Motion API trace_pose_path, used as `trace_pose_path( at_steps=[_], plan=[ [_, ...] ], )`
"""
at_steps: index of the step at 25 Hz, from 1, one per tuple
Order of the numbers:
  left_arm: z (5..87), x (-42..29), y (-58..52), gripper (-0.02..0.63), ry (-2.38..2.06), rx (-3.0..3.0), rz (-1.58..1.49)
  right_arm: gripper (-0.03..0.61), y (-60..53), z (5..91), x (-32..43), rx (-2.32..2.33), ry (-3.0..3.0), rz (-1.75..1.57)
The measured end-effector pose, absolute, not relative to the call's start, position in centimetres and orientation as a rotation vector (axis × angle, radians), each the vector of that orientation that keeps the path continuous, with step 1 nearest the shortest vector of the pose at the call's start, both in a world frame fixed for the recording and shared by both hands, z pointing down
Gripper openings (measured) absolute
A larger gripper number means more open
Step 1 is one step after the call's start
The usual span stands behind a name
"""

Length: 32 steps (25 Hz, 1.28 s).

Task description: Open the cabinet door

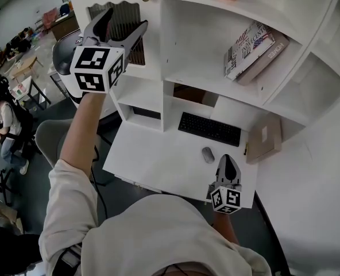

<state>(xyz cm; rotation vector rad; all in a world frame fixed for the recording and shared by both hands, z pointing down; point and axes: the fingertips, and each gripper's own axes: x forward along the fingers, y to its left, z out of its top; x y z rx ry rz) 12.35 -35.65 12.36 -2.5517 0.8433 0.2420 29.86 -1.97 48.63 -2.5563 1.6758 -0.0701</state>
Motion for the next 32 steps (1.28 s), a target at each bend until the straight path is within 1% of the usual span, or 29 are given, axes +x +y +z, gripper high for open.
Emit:
trace_pose_path(
  at_steps=[5,17,28,32],
  plan=[
    [11.3,13.8,-35.7,0.386,0.832,-2.54,0.246,0.003,-0.8,48.8,30.9,-2.576,1.631,-0.073],
    [9.7,16.1,-35.4,0.333,0.833,-2.504,0.25,0.003,0.7,49.3,32.8,-2.598,1.569,-0.086],
    [8.8,16.3,-35.6,0.206,0.879,-2.457,0.247,0.003,2.0,49.6,33.8,-2.615,1.539,-0.089],
    [8.7,16.3,-35.8,0.184,0.89,-2.451,0.241,0.003,2.2,49.6,34.2,-2.615,1.532,-0.089]
  ],
)
